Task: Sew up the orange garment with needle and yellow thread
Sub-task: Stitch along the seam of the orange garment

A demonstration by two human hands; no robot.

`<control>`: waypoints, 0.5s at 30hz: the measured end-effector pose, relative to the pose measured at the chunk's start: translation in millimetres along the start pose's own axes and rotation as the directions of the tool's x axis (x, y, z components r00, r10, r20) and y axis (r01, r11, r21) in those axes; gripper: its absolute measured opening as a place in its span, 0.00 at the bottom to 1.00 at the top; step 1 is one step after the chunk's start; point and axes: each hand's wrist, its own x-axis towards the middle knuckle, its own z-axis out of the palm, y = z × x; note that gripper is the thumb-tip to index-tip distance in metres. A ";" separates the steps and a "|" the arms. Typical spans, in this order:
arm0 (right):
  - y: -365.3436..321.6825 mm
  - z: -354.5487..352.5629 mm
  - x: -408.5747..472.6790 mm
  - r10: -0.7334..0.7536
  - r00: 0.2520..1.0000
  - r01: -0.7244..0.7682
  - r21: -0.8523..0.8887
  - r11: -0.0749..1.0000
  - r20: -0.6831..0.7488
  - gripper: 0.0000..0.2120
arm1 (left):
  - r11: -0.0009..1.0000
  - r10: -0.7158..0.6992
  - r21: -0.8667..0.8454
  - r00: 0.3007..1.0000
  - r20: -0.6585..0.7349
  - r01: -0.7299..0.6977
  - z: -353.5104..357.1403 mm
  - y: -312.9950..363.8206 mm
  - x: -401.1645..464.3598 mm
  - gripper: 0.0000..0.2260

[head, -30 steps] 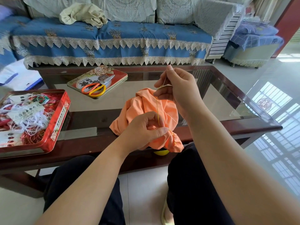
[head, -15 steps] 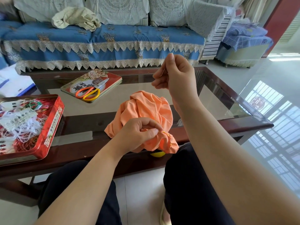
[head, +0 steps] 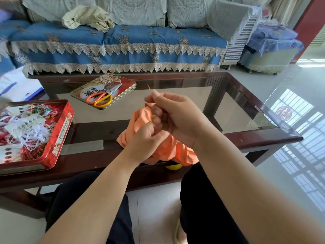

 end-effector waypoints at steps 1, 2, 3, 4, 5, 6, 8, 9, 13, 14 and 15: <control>4.8 -4.6 -1.9 0.009 1.000 -0.009 -0.016 1.000 -0.028 0.10 | 1.000 -0.002 -0.029 1.000 0.005 0.002 -1.6 0.6 -0.3 0.04; 8.6 -10.9 -4.8 0.016 0.998 -0.018 -0.026 1.000 -0.062 0.10 | 0.999 0.001 -0.035 1.000 0.015 -0.001 -1.5 1.9 0.5 0.06; 13.3 -16.7 -6.9 0.029 0.995 -0.032 -0.030 0.999 -0.094 0.10 | 0.999 -0.003 -0.033 1.000 0.004 0.003 -2.2 1.5 0.7 0.08; 18.4 -22.8 -8.8 0.044 0.991 -0.049 -0.038 0.998 -0.126 0.11 | 1.000 -0.008 -0.028 1.000 -0.020 0.007 -2.9 1.7 1.3 0.08; 22.8 -28.0 -11.4 0.061 0.986 -0.071 -0.062 0.996 -0.155 0.11 | 1.000 -0.005 -0.013 0.999 -0.041 0.005 -3.8 1.4 1.7 0.07; 25.5 -32.9 -15.1 0.076 0.981 -0.095 -0.101 0.990 -0.177 0.11 | 1.000 0.015 0.009 0.998 -0.057 -0.015 -3.1 3.0 1.6 0.06; 29.4 -39.9 -21.1 0.123 0.977 -0.153 -0.176 0.972 -0.172 0.11 | 0.997 0.064 0.057 0.995 -0.078 -0.060 -3.4 3.6 0.1 0.05; 29.8 -42.2 -23.6 0.144 0.976 -0.177 -0.207 0.962 -0.164 0.11 | 0.993 0.087 0.083 0.993 -0.086 -0.079 -4.0 2.8 0.1 0.05; 37.2 -51.0 -23.8 0.100 0.979 -0.170 -0.446 0.879 -0.177 0.11 | 0.973 0.128 0.208 0.986 -0.111 -0.103 -5.6 0.8 0.9 0.05; 40.9 -52.3 -23.4 0.071 0.981 -0.154 -0.509 0.847 -0.178 0.11 | 0.966 0.134 0.238 0.983 -0.123 -0.102 -6.6 -1.1 1.5 0.05; 43.5 -52.8 -23.4 0.041 0.983 -0.133 -0.542 0.830 -0.179 0.11 | 0.956 0.145 0.273 0.980 -0.138 -0.104 -8.0 -2.2 2.3 0.04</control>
